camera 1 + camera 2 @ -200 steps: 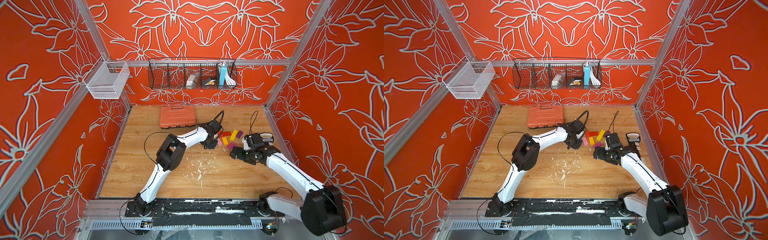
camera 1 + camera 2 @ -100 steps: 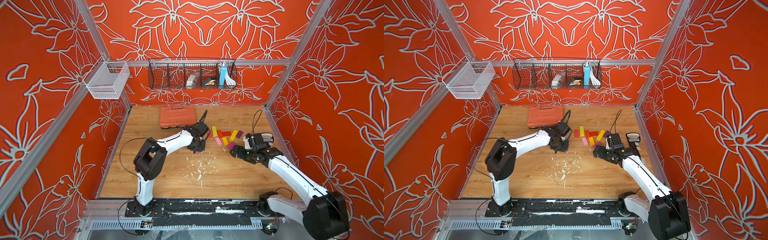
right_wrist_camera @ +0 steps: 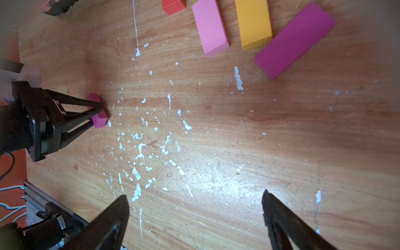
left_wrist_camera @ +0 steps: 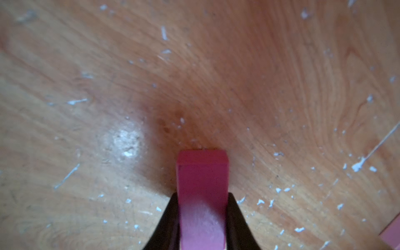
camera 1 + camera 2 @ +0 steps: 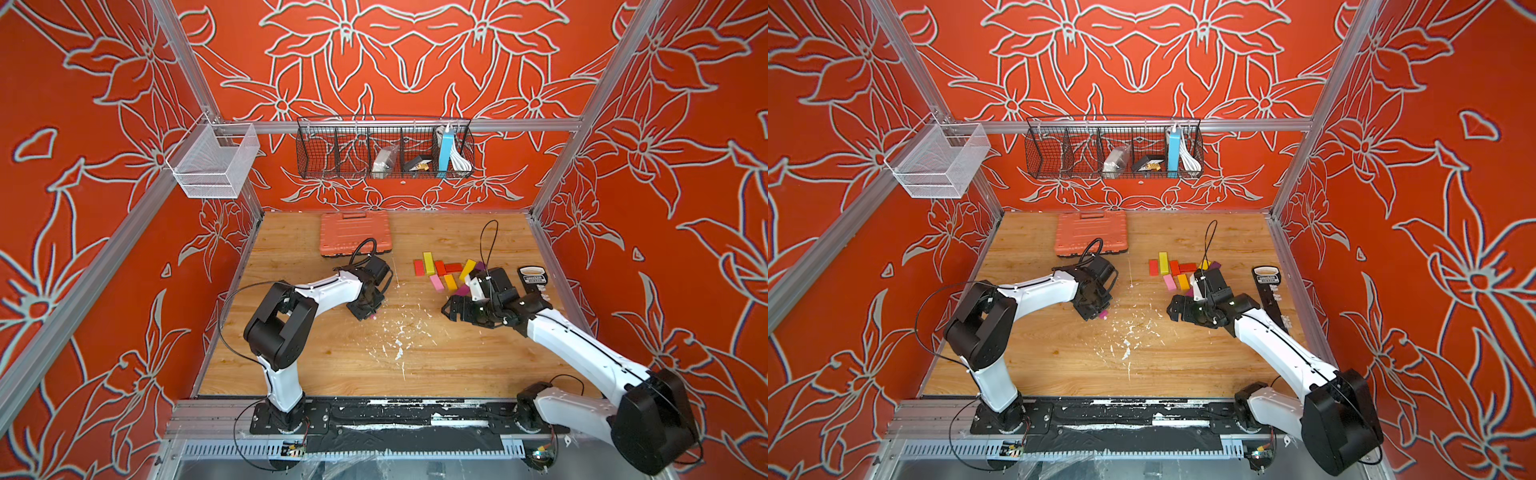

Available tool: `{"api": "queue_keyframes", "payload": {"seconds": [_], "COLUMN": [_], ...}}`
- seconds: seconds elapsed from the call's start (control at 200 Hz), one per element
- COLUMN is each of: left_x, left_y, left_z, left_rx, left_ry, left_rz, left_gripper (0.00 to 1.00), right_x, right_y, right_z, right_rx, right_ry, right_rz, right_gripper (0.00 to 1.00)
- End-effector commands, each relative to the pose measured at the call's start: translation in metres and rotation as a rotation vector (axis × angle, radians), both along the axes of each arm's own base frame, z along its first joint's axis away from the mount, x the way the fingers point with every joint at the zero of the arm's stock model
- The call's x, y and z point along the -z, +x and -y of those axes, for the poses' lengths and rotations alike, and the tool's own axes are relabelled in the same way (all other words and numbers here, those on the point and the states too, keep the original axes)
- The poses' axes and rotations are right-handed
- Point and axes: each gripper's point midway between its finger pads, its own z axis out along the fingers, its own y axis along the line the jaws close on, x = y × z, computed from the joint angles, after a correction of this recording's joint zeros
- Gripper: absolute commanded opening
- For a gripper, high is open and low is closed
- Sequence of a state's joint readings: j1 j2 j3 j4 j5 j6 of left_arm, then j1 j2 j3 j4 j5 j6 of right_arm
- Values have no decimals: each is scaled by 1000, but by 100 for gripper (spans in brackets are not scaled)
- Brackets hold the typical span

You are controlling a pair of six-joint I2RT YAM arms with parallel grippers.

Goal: Assemble the letter c with building blocks
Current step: Place the building block at the center of the board.

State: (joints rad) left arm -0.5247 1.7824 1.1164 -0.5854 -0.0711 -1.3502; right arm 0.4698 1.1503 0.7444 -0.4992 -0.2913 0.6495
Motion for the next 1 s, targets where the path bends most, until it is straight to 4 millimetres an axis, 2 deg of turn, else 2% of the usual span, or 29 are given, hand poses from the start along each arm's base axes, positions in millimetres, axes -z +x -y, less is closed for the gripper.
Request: {"api": "queue_keyframes", "payload": {"seconds": [0.0,0.17,0.375,0.52,0.786,0.996], "left_x": [-6,0,11,14,14,11], "left_y": [-1,2,18,26,32,36], "left_z": [-16,-19,-15,-10,0,6], "left_rx": [-237,-357,-416,-429,-420,-407], "left_ry": [1,-27,-91,-135,-185,-212], "left_rz": [23,19,10,18,23,35], "left_gripper": [6,8,13,26,57,67], "right_x": [2,6,8,9,10,10], "right_y": [-2,-3,-3,-5,-3,-3], "right_z": [-3,-5,-4,-2,-2,-3], "right_rx": [0,-5,-9,-10,-2,2], "right_ry": [11,6,-7,-20,-17,-14], "right_rz": [-3,-11,-12,-12,-13,-14], "right_gripper": [98,98,98,98,98,98]}}
